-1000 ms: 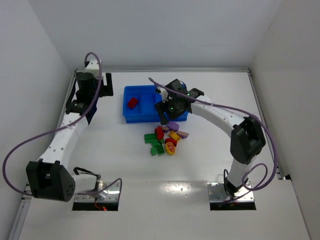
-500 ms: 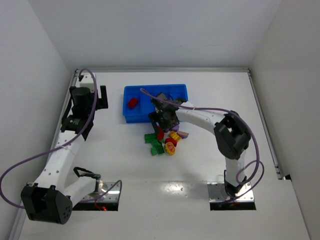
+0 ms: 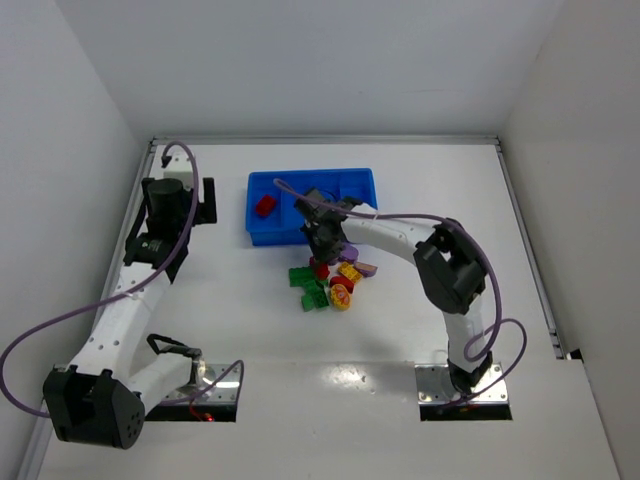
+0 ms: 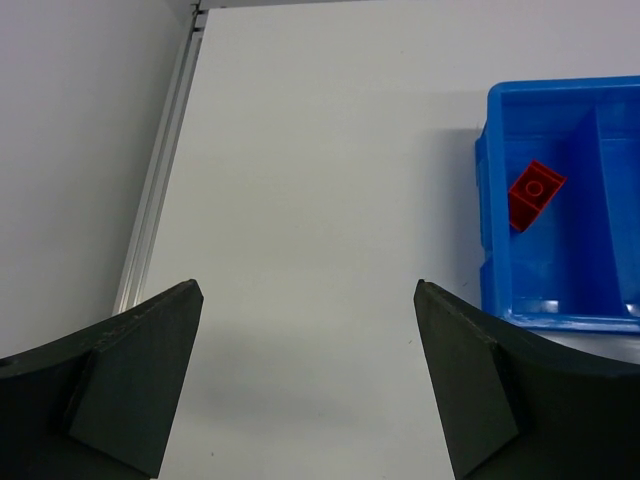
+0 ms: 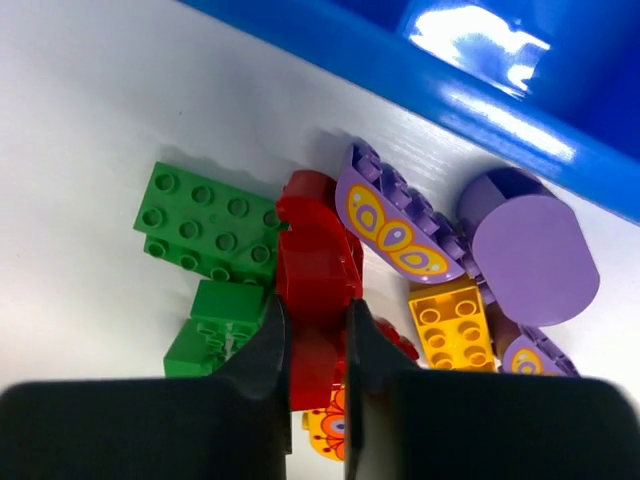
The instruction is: Sort the legos into containers by color
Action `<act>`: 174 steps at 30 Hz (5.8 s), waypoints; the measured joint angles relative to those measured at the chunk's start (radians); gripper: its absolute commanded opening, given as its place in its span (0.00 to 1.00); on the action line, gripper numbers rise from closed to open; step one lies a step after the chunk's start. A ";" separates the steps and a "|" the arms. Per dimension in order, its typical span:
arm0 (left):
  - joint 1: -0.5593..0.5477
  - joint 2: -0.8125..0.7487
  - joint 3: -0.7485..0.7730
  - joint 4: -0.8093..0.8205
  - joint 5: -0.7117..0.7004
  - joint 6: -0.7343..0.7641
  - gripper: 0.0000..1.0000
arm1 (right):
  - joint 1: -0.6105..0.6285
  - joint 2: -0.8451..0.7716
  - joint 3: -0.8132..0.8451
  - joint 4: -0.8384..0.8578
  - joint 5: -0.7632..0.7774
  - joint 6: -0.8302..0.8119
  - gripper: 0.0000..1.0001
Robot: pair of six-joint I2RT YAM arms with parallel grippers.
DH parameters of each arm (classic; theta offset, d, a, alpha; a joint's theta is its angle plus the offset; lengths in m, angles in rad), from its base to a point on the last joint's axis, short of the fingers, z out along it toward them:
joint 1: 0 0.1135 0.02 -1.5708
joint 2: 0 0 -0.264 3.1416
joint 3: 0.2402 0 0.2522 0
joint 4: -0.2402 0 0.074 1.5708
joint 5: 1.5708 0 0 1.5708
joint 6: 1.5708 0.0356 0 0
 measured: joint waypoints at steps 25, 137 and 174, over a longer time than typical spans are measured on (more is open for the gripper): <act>0.147 0.211 0.144 -0.137 0.151 -0.017 0.99 | -0.026 0.190 0.750 0.164 -0.142 -0.150 0.02; -0.529 0.940 0.502 -0.399 0.746 0.846 0.53 | -0.888 -0.639 -0.212 -0.053 -0.354 -0.399 0.94; -0.551 0.934 0.453 -0.428 0.749 0.843 0.10 | -0.906 -0.638 -0.235 -0.053 -0.383 -0.399 0.94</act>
